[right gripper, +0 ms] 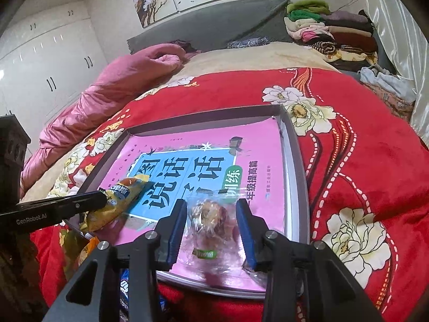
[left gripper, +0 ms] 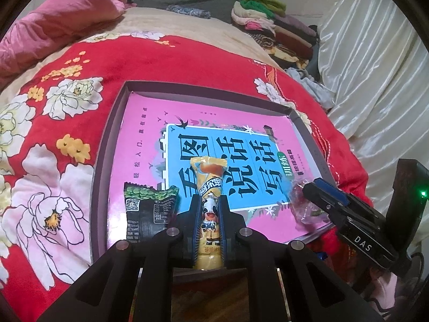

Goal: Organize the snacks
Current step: 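Carry the yellow wrapper into the tray with the left tool while the right tool carries the pastry bag, then open the left tool to release the yellow wrapper in the tray while the right tool releases the pastry bag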

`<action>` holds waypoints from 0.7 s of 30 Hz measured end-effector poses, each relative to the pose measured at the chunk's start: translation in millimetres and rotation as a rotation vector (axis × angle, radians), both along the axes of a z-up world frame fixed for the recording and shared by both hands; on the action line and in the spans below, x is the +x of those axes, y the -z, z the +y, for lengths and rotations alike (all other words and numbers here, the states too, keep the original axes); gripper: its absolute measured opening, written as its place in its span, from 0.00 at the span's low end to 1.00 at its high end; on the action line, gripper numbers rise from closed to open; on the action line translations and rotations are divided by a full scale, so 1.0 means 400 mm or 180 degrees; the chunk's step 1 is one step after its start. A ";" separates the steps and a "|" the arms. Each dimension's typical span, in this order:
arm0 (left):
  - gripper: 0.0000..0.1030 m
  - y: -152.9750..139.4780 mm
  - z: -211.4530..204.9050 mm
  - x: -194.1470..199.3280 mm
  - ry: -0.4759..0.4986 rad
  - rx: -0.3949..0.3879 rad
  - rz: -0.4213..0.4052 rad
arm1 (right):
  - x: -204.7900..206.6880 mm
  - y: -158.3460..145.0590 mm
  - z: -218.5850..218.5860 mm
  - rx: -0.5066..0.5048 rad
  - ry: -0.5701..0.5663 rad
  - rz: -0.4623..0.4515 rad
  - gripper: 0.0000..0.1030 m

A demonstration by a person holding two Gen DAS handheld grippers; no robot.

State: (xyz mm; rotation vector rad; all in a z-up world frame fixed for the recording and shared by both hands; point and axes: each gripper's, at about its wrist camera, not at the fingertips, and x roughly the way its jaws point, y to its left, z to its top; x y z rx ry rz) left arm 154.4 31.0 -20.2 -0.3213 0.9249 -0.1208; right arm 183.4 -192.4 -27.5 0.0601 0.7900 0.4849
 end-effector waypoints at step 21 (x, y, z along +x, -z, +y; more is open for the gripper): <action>0.41 -0.031 0.005 -0.024 -0.0026 0.0010 -0.0112 | -0.007 -0.023 -0.012 0.0076 0.0040 -0.0094 0.44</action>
